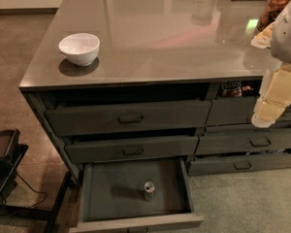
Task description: Pick redbull can from bottom drawer and place on counter
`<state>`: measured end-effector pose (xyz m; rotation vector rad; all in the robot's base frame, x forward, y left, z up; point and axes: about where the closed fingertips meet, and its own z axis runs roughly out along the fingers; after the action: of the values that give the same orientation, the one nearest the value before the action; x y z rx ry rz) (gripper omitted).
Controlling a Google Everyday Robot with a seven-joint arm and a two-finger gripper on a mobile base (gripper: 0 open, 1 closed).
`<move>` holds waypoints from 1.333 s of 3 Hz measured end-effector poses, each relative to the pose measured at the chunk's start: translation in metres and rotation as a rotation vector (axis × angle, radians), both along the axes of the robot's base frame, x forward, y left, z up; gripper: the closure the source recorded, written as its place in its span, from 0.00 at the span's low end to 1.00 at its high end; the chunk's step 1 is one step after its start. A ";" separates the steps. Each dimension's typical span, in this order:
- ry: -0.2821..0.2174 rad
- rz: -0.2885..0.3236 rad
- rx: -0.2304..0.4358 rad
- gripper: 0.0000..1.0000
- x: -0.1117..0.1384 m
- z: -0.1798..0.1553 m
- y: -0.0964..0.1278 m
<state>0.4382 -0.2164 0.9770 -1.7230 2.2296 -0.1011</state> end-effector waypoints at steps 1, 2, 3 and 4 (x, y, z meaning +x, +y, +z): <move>0.000 0.000 0.000 0.00 0.000 0.000 0.000; 0.000 0.000 0.000 0.19 0.000 0.000 0.000; -0.010 -0.010 0.017 0.41 0.003 -0.018 0.001; -0.010 -0.024 0.073 0.65 0.008 -0.070 0.010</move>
Offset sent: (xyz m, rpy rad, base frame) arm 0.0000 0.0000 0.0000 0.0000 0.0000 0.0000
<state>0.4458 -0.2069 0.9067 -1.6546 2.2183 -0.0331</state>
